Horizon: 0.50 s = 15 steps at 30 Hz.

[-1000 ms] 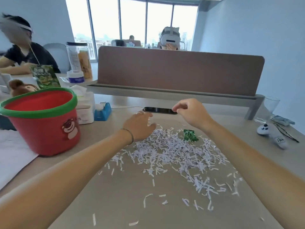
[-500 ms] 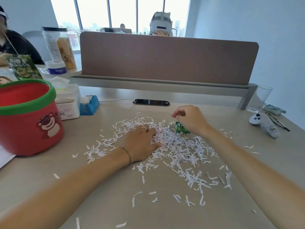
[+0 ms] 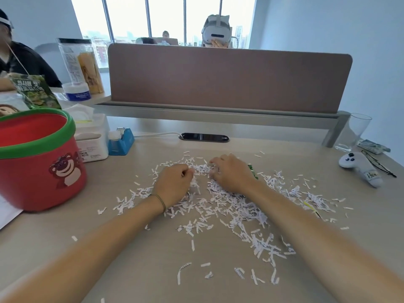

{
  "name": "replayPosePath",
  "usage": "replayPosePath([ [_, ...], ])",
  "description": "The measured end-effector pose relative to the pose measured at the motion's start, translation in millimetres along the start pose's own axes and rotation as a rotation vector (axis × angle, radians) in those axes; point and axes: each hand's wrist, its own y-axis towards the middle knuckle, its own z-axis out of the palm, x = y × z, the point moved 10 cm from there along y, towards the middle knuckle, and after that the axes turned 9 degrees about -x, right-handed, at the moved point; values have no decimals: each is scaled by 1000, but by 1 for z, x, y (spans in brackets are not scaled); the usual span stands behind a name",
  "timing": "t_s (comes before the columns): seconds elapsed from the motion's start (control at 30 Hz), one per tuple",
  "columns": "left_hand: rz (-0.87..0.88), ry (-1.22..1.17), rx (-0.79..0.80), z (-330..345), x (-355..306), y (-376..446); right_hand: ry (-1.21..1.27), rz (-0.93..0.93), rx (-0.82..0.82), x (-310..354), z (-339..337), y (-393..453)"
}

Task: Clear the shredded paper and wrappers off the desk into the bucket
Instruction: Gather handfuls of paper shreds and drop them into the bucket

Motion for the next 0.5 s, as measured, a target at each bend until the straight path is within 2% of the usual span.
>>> replayPosePath([
  [0.1,-90,-70,-27,-11,9,4,-95,-83,-40,10,4,-3],
  [0.2,-167,-134,-37,-16,18,7,-87,-116,-110,17,1,-5],
  [0.37,-210,-213,-30,-21,20,11,-112,-143,-160,23,-7,-15],
  [0.5,-324,-338,-29,-20,27,8,-122,-116,-153,24,-7,-18],
])
